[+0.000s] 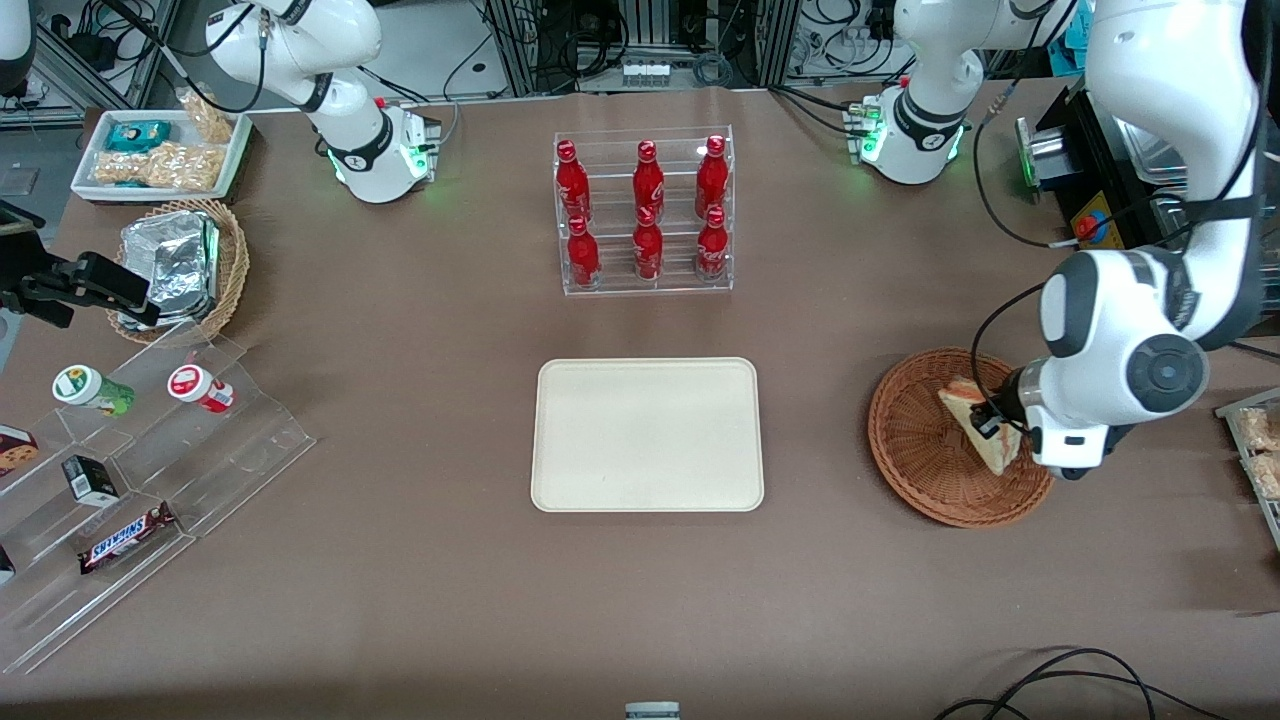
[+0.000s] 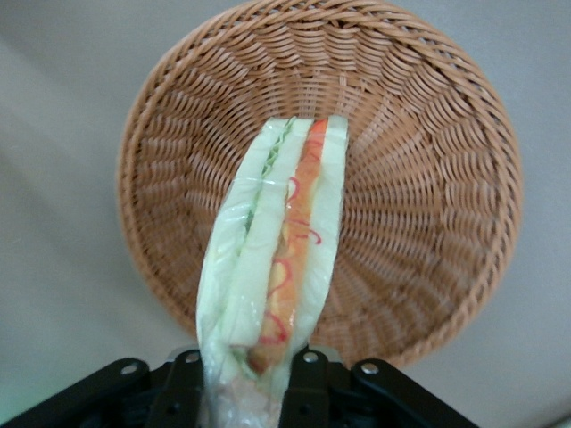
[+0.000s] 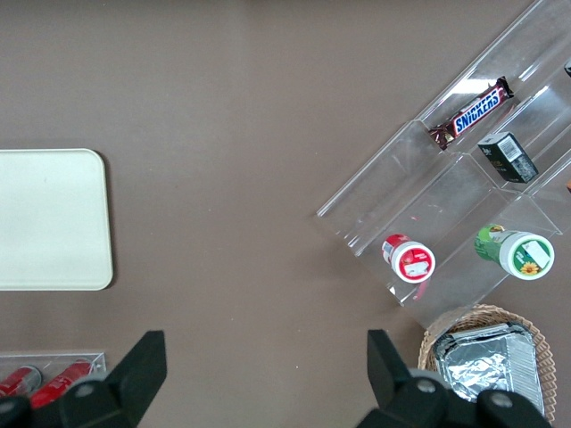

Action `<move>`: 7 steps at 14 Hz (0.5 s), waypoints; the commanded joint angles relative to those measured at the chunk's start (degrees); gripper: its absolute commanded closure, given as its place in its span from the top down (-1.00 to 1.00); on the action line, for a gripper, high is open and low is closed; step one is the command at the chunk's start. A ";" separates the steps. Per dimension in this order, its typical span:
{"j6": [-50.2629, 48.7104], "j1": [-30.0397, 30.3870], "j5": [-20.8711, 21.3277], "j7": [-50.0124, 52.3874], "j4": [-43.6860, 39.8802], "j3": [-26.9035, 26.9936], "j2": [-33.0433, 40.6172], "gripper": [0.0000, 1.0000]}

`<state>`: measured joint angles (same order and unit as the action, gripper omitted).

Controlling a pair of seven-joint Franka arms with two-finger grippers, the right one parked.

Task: Place sandwich from basket to tray
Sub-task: 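Lift the sandwich and carry it over the cream tray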

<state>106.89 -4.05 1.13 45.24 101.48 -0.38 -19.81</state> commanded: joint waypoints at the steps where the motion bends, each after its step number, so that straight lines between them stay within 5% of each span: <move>1: -3.53 -4.72 0.72 1.61 -2.07 -0.15 0.30 -0.89; 7: 7.86 -21.50 0.45 0.99 -2.51 -0.94 -3.99 -0.97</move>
<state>110.31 -20.60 0.93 46.15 99.99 -1.68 -21.12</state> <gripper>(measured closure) 0.863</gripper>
